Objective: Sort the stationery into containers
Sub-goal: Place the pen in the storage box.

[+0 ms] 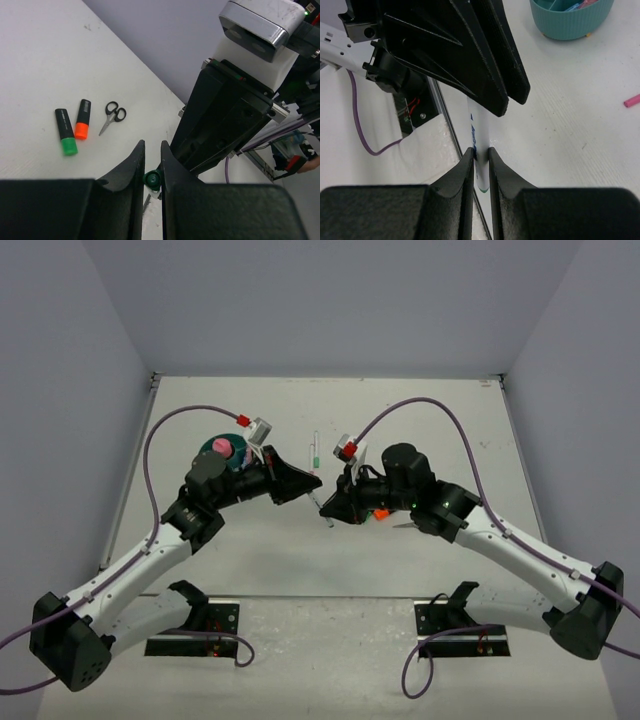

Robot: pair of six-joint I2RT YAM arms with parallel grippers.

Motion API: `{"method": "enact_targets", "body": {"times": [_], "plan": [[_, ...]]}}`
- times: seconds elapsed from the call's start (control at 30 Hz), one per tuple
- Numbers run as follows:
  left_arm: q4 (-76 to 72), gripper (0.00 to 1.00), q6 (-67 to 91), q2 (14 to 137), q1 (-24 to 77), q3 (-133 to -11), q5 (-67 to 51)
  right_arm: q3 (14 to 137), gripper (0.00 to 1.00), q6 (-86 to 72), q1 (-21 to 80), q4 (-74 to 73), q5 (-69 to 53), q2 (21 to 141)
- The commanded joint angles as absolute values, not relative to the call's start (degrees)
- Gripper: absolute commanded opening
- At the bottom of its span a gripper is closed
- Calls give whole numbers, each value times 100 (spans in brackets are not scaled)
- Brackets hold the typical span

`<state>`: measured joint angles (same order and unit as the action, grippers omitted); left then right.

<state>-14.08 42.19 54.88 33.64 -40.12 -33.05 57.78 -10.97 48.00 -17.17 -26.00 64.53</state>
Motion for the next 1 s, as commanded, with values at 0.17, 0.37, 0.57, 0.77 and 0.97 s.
{"method": "enact_targets", "body": {"times": [0.17,0.37,0.57,0.77,0.97], "plan": [[19,0,3435,5870,3463,-5322,-1968,5393,98,-1356,4825,-1454,-1519,5918],[2162,0,2823,6588,3100,-6890,613,5005,99,-1450,4794,-1554,-222,5326],[2425,0,2803,7374,1606,-7696,892,4489,99,-1387,4692,-1445,409,4827],[2206,0,2552,8525,726,-8116,934,4179,99,-1292,4632,-1282,488,4672],[1603,0,2634,9016,306,-7746,476,4072,99,-1242,4632,-1183,238,4623]]}}
